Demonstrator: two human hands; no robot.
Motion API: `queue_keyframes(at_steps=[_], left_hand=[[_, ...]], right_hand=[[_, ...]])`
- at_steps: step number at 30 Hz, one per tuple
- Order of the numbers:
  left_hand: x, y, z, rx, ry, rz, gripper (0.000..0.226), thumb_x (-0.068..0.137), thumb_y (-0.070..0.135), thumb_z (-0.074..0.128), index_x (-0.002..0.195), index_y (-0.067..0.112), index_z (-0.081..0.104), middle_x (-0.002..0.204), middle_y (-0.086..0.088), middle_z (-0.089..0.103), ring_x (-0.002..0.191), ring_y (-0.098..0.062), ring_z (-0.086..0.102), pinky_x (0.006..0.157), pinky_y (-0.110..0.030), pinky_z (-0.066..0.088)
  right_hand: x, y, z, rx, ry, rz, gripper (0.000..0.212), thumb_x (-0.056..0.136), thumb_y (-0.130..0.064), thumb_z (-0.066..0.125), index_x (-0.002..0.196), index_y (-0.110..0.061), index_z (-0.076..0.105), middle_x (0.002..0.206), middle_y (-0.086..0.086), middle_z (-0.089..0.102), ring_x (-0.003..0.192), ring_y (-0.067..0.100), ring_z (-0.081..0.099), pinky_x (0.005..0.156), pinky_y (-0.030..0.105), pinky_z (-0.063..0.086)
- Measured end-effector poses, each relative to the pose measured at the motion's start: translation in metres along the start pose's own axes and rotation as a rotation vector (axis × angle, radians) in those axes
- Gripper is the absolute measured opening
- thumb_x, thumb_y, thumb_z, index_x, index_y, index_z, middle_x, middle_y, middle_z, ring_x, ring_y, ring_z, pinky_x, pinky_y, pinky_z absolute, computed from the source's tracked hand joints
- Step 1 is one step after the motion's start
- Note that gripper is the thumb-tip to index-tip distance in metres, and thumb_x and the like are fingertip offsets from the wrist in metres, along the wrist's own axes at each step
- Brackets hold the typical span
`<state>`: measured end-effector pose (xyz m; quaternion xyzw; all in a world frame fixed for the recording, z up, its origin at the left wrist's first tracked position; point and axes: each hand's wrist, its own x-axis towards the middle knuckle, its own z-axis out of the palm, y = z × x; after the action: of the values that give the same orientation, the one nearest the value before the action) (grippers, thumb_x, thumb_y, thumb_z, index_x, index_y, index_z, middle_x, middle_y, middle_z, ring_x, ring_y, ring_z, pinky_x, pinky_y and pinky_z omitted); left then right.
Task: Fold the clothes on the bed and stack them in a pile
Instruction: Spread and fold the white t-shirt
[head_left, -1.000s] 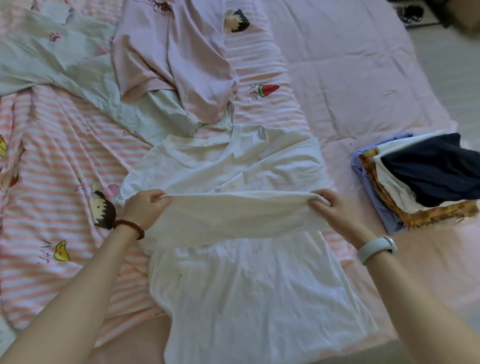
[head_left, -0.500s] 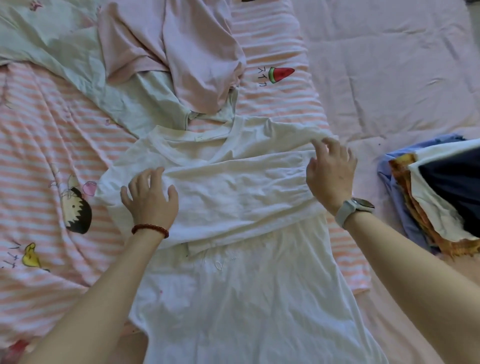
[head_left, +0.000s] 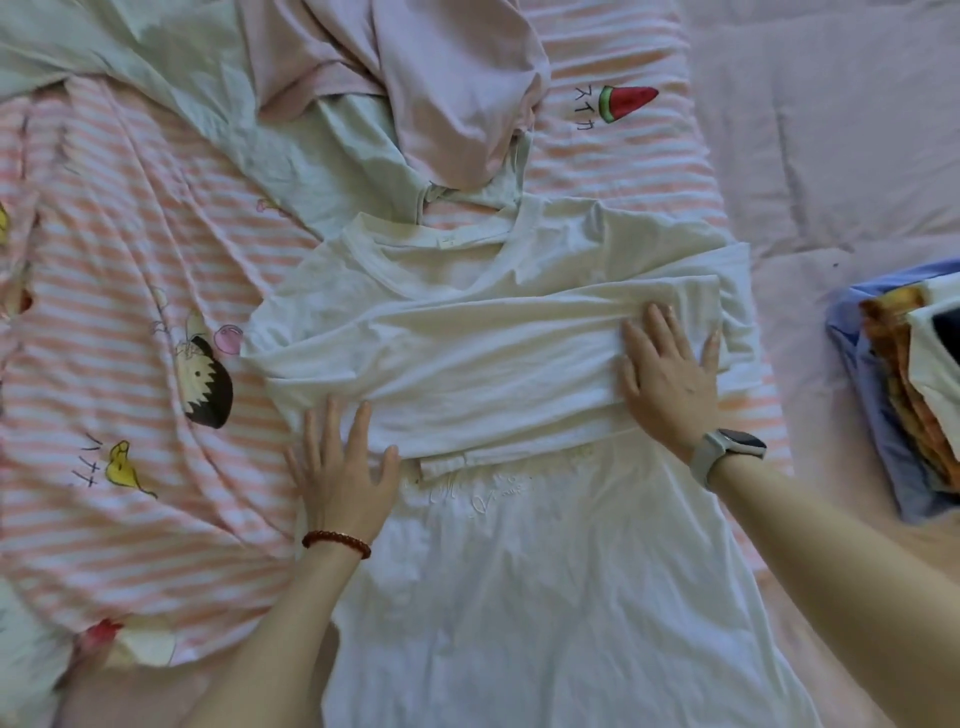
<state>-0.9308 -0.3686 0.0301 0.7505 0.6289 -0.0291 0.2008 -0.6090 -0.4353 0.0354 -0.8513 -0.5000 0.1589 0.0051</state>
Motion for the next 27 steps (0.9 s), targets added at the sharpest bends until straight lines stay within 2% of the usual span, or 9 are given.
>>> queue_keyframes(at_steps=[3, 8, 10, 13, 15, 18, 20, 24, 27], left_hand=[[0.010, -0.007, -0.016, -0.121, 0.198, -0.016, 0.051, 0.085, 0.015, 0.062, 0.133, 0.007, 0.047, 0.149, -0.020, 0.026, 0.139, -0.038, 0.018, 0.111, -0.055, 0.019], [0.068, 0.000, -0.040, 0.043, 0.202, 0.034, 0.053, 0.091, 0.023, 0.051, 0.141, 0.011, 0.037, 0.151, -0.010, 0.026, 0.142, -0.028, 0.012, 0.110, -0.051, 0.011], [0.094, 0.001, -0.048, 0.125, 0.128, -0.028, 0.052, 0.093, 0.034, 0.043, 0.141, 0.015, 0.035, 0.148, -0.008, 0.032, 0.140, -0.025, 0.012, 0.110, -0.050, 0.005], [0.122, 0.003, -0.061, 0.251, 0.010, -0.058, 0.035, 0.093, 0.035, 0.039, 0.117, 0.018, 0.057, 0.122, -0.009, 0.055, 0.123, -0.028, 0.037, 0.109, -0.049, 0.008], [0.129, 0.007, -0.066, 0.155, 0.044, 0.012, 0.026, 0.092, 0.025, 0.040, 0.093, 0.014, 0.064, 0.104, -0.009, 0.058, 0.107, -0.029, 0.048, 0.107, -0.047, 0.014], [0.126, 0.017, -0.071, -0.056, 0.163, 0.104, 0.019, 0.094, 0.016, 0.042, 0.085, 0.010, 0.058, 0.094, -0.009, 0.057, 0.093, -0.030, 0.052, 0.098, -0.040, 0.022], [0.125, 0.024, -0.072, -0.051, 0.232, 0.123, 0.016, 0.093, 0.014, 0.044, 0.085, 0.010, 0.056, 0.086, -0.007, 0.058, 0.089, -0.031, 0.054, 0.095, -0.040, 0.023], [0.107, 0.046, -0.061, -0.036, 0.285, 0.064, 0.024, 0.088, 0.017, 0.054, 0.109, 0.009, 0.061, 0.113, -0.015, 0.057, 0.112, -0.032, 0.046, 0.100, -0.042, 0.020], [0.062, 0.061, -0.044, -0.182, 0.332, 0.031, 0.024, 0.083, 0.012, 0.062, 0.106, 0.006, 0.064, 0.112, -0.017, 0.057, 0.110, -0.035, 0.048, 0.096, -0.045, 0.028]], right_hand=[[0.003, 0.004, -0.014, 0.181, 0.235, 0.185, 0.047, 0.093, -0.017, 0.045, 0.139, -0.008, 0.039, 0.151, 0.013, 0.026, 0.139, 0.029, 0.023, 0.111, 0.049, 0.020], [0.020, 0.016, -0.035, 0.300, 0.210, 0.515, 0.047, 0.094, -0.022, 0.045, 0.138, -0.010, 0.036, 0.137, 0.017, 0.042, 0.128, 0.034, 0.033, 0.101, 0.048, 0.029], [0.025, 0.016, -0.039, 0.264, 0.173, 0.551, 0.044, 0.094, -0.023, 0.045, 0.136, -0.009, 0.041, 0.133, 0.020, 0.043, 0.127, 0.034, 0.033, 0.101, 0.047, 0.027], [0.027, 0.015, -0.038, 0.237, 0.247, 0.532, 0.033, 0.094, -0.017, 0.044, 0.122, -0.003, 0.053, 0.125, 0.023, 0.049, 0.121, 0.036, 0.037, 0.098, 0.046, 0.028], [0.026, 0.015, -0.038, 0.306, 0.351, 0.522, 0.027, 0.093, -0.013, 0.043, 0.113, -0.001, 0.055, 0.117, 0.023, 0.053, 0.114, 0.038, 0.042, 0.093, 0.044, 0.029], [0.023, 0.022, -0.042, 0.483, 0.460, 0.564, 0.023, 0.094, -0.014, 0.038, 0.111, -0.004, 0.049, 0.103, 0.024, 0.059, 0.096, 0.043, 0.052, 0.075, 0.040, 0.033], [0.024, 0.032, -0.047, 0.517, 0.496, 0.586, 0.023, 0.095, -0.017, 0.035, 0.112, -0.007, 0.046, 0.099, 0.023, 0.060, 0.087, 0.043, 0.054, 0.068, 0.037, 0.030], [0.033, 0.045, -0.053, 0.408, 0.425, 0.537, 0.030, 0.095, -0.018, 0.038, 0.122, -0.009, 0.046, 0.119, 0.019, 0.054, 0.105, 0.038, 0.050, 0.080, 0.042, 0.036], [0.027, 0.033, -0.048, 0.242, 0.368, 0.470, 0.048, 0.088, -0.011, 0.047, 0.136, -0.010, 0.040, 0.135, 0.018, 0.041, 0.122, 0.036, 0.039, 0.098, 0.049, 0.028]])
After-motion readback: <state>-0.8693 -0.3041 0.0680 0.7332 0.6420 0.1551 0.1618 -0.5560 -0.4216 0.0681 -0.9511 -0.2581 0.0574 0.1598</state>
